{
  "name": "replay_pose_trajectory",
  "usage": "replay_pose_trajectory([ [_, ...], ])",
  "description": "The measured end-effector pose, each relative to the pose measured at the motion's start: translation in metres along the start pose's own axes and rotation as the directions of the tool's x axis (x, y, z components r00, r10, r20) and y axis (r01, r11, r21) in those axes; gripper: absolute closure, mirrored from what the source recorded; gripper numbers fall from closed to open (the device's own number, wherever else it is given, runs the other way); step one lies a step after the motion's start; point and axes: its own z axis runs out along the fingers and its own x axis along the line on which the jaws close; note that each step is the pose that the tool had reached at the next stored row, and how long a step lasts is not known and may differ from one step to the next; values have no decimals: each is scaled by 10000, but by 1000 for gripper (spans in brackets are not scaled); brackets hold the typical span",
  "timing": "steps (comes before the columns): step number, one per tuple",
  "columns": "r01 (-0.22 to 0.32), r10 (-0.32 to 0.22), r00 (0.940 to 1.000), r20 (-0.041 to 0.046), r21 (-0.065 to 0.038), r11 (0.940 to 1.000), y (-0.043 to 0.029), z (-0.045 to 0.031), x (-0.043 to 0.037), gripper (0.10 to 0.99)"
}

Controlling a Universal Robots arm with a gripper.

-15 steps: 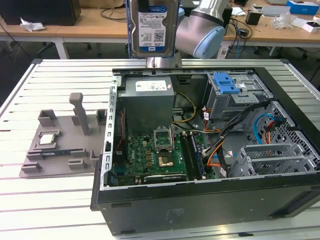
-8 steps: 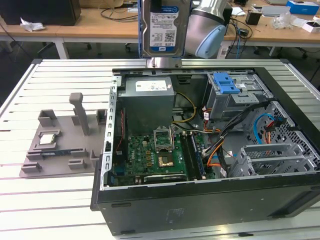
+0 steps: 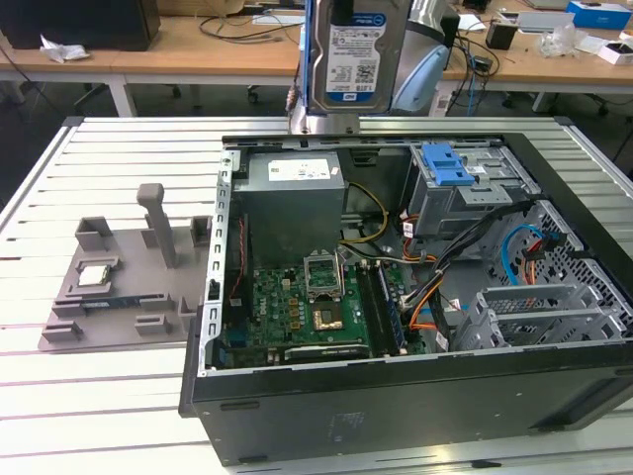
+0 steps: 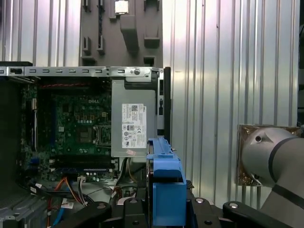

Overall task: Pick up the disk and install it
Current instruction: 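Pick up the disk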

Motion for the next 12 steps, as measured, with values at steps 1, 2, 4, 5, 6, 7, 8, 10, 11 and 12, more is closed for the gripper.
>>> replay_pose_trajectory([
  [1, -2, 2, 10000, 1, 0, 10000, -39, -1, 1, 722],
  [2, -1, 1, 10000, 1, -1, 10000, -71, -1, 2, 722],
  [4, -3, 3, 10000, 0, -3, 10000, -135, -3, 4, 722],
  [5, 0, 0, 10000, 1, -4, 10000, -187, -4, 5, 722],
  [6, -2, 2, 10000, 2, -6, 10000, -247, -5, 6, 722],
  [7, -1, 1, 10000, 2, -7, 10000, -289, -6, 8, 722],
  [8, -2, 2, 10000, 1, -9, 10000, -320, -7, 8, 722],
  [10, -2, 2, 10000, 2, -14, 10000, -414, -9, 11, 722],
  [11, 0, 0, 10000, 1, -16, 10000, -459, -10, 13, 722],
  [12, -2, 2, 10000, 2, -18, 10000, -496, -11, 14, 722],
])
